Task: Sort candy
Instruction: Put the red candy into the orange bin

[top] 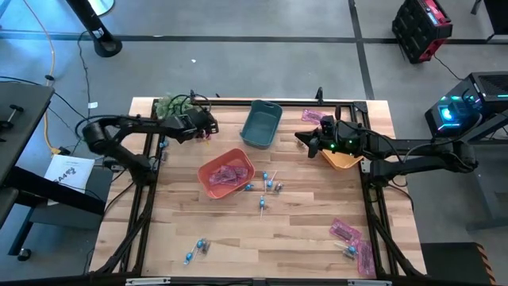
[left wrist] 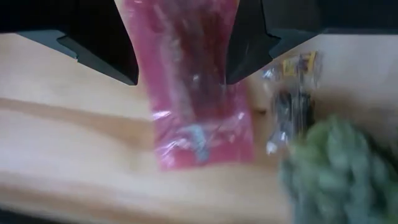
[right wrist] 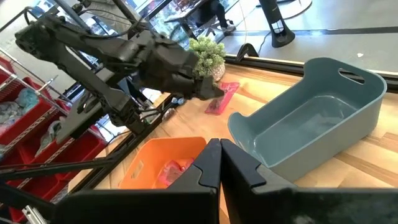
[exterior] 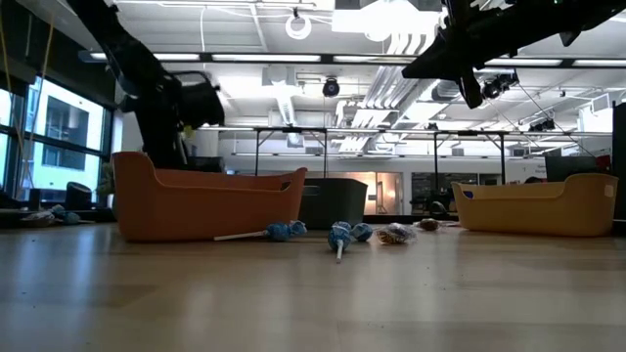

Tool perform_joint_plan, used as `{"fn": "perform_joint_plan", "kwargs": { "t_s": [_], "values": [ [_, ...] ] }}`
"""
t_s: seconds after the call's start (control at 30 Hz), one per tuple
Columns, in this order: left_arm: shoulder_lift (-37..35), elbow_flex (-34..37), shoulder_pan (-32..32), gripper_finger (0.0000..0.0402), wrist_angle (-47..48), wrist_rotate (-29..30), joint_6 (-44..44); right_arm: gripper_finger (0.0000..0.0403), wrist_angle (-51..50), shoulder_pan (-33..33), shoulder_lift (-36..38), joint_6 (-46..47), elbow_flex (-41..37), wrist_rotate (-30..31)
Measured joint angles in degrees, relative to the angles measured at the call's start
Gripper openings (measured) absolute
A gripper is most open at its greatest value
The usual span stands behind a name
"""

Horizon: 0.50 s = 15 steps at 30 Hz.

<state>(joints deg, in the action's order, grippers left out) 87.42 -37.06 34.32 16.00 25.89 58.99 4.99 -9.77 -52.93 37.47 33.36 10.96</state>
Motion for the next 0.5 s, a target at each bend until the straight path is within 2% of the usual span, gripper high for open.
{"fn": "perform_joint_plan", "kwargs": {
  "t_s": [0.2, 0.3, 0.37, 0.5],
  "values": [
    [5.72, -0.27, 0.17, 0.0236, -1.51, 0.60, 3.35, 0.0000, -0.06, 0.00, 0.00, 0.00, 0.00, 0.02],
    [6.17, -0.24, -0.35, 0.0213, -2.04, -0.63, 0.77, 0.0000, -0.06, 0.00, 0.00, 0.01, 0.00, 0.02],
    [5.25, -0.20, -0.98, 0.0170, -1.73, -2.33, -1.18, 0.0000, -0.06, 0.00, 0.00, 0.00, 0.00, 0.02],
    [2.25, 0.00, -2.52, 0.0040, -0.51, -6.01, -6.26, 0.0000, -0.08, 0.01, 0.00, 0.00, 0.00, 0.04]
  ]
}}
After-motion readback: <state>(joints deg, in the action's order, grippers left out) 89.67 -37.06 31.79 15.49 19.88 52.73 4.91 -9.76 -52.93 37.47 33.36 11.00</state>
